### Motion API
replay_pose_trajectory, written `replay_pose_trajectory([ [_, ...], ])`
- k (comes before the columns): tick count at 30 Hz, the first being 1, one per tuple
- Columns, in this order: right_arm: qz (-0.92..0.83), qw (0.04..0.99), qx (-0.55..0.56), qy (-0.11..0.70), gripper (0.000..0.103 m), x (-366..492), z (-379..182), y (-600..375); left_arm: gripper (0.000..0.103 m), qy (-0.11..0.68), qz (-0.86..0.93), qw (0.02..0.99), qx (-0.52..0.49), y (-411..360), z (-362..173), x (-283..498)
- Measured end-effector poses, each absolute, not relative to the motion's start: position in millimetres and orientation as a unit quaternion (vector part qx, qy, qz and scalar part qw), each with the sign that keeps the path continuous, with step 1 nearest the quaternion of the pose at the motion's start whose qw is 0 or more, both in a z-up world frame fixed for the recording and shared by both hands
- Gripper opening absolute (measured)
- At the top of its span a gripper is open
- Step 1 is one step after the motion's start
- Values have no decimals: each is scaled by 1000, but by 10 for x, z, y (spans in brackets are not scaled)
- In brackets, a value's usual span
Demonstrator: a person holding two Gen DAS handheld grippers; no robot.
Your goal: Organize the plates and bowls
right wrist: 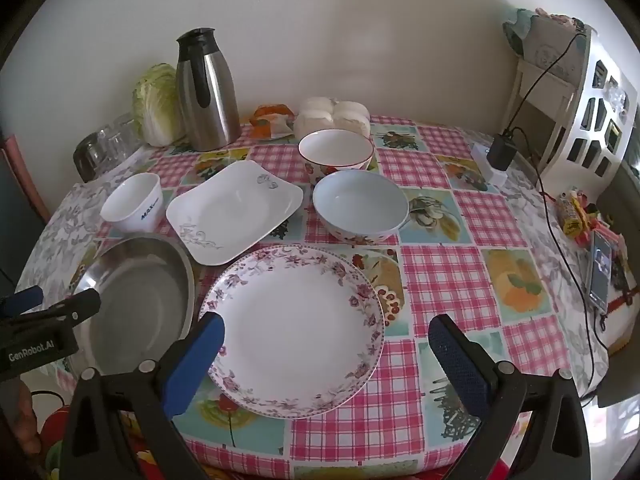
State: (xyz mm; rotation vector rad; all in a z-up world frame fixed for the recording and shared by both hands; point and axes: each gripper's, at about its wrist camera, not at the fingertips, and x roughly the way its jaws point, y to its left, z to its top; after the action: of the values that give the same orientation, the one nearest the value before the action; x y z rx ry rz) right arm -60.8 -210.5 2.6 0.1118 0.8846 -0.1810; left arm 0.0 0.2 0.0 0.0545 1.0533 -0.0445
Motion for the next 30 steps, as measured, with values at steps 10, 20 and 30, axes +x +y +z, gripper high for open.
replay_pose_trajectory([
  [10,-83,899,55,426,103,-510,40,-2024,103,494,-17,869,31,72,30,60],
  [20,-78,898,49,430,103,-409,-46,-2001,103,484,-10,875,31,69,-6,71],
  [30,-77,899,43,429,103,-368,-74,-1971,103,482,-11,876,25,117,-35,120],
])
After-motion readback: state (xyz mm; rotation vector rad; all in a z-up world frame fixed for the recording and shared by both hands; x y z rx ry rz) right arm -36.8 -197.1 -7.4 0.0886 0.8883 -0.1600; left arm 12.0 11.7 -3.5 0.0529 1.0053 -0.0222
